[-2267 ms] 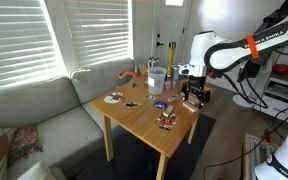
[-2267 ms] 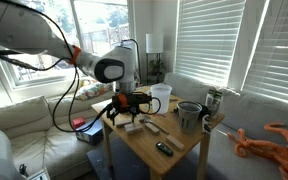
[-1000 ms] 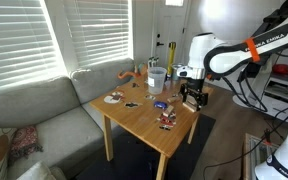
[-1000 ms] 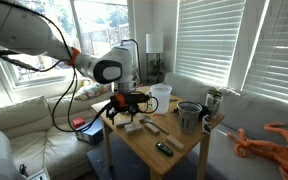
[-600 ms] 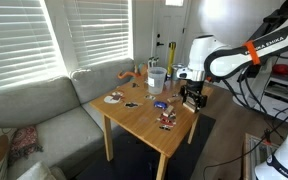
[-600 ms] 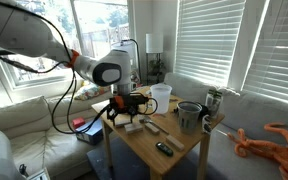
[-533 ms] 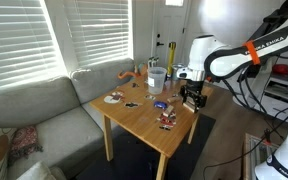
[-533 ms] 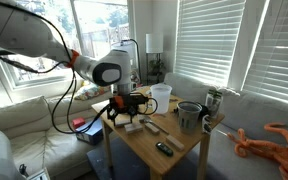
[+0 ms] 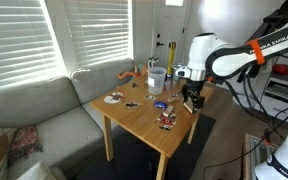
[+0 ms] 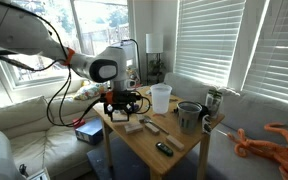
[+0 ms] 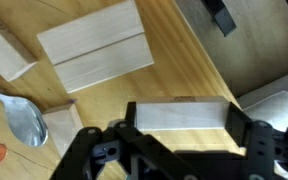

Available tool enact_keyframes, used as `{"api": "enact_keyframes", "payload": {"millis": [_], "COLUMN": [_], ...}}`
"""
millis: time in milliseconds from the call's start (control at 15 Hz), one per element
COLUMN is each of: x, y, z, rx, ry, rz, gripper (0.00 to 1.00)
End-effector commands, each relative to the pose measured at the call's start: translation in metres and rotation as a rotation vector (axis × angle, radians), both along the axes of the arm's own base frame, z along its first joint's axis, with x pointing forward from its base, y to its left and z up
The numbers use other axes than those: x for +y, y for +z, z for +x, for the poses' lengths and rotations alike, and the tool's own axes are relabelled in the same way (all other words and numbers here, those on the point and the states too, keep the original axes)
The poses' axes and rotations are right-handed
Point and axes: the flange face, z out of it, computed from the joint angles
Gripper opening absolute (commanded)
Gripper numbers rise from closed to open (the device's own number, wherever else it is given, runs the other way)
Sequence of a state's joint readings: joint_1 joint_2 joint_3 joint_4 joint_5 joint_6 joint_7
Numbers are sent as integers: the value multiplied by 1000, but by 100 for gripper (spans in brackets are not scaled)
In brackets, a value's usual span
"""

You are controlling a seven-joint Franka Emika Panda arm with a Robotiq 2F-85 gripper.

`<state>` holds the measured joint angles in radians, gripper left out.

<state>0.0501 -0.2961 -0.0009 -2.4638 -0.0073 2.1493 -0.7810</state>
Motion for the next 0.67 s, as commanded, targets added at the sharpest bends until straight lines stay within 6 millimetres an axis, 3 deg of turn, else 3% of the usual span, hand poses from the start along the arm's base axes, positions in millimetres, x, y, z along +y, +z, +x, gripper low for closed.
{"api": "enact_keyframes", "payload": {"millis": [0, 267, 600], "x": [27, 48, 54], "y": [13, 14, 12], "z": [-4, 0, 5], "rx": [-23, -43, -61], "ry": [-174, -369, -561], "rz": [-16, -23, -23], "gripper": [59, 59, 59]}}
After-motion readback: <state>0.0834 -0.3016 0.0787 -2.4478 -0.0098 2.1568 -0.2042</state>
